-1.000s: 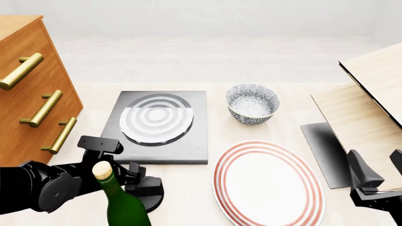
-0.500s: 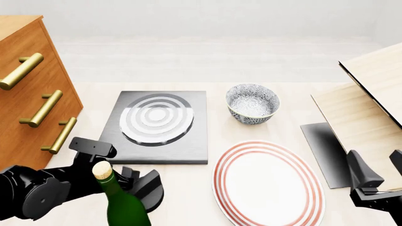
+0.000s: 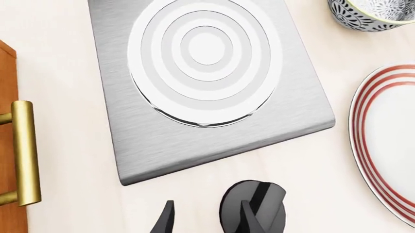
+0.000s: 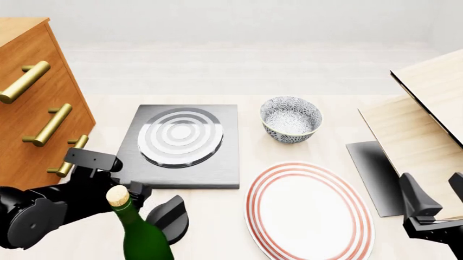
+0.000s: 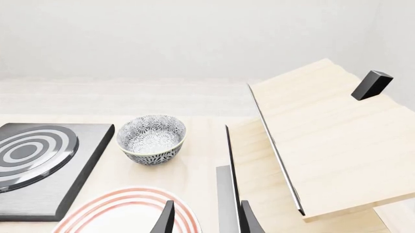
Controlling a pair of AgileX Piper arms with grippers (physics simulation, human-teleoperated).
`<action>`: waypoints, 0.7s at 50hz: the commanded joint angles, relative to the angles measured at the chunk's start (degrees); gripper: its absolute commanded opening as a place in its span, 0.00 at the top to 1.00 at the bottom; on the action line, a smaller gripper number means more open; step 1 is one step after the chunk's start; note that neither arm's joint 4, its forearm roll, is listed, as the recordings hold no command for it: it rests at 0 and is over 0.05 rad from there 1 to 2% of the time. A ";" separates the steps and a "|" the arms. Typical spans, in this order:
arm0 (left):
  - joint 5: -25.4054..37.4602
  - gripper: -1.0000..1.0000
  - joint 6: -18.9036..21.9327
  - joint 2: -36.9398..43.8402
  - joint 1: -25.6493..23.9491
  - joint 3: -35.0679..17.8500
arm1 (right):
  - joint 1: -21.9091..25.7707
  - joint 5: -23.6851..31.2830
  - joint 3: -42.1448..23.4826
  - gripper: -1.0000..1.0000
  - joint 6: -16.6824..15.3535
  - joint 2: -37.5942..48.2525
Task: Turn on the stove.
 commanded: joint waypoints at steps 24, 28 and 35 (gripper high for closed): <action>7.28 0.00 6.66 -14.37 5.52 0.22 | 0.35 -1.92 0.00 0.00 0.00 2.03; 9.16 0.00 5.27 -17.98 5.57 0.45 | 0.40 -1.66 0.00 0.00 -0.02 1.79; 11.70 0.00 4.26 -22.85 5.97 1.15 | 0.63 -1.95 0.00 0.00 -0.13 2.10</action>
